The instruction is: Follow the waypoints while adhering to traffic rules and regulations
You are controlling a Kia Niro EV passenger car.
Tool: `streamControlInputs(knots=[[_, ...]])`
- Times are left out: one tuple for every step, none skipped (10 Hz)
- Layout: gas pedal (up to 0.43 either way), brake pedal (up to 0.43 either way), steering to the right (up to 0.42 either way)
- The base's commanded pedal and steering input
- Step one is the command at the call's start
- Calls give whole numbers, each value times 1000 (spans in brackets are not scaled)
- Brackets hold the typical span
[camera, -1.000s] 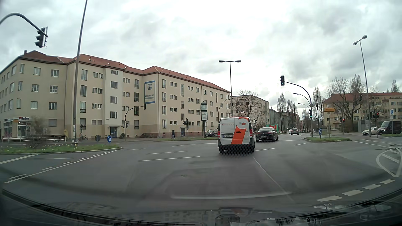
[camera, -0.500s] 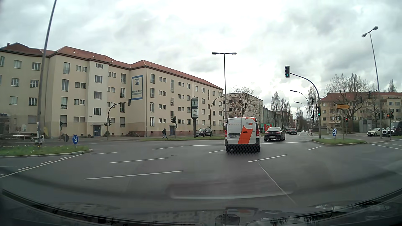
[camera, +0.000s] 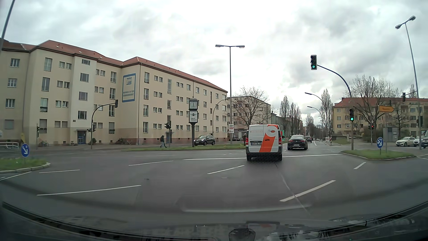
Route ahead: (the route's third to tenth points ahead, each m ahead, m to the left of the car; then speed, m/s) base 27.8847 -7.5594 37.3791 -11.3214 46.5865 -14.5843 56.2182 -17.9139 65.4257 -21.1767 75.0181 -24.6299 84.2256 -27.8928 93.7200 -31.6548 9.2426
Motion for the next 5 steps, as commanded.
streamControlInputs(knots=[[110,12,53],[110,12,59],[110,12,64],[110,12,65],[110,12,69]])
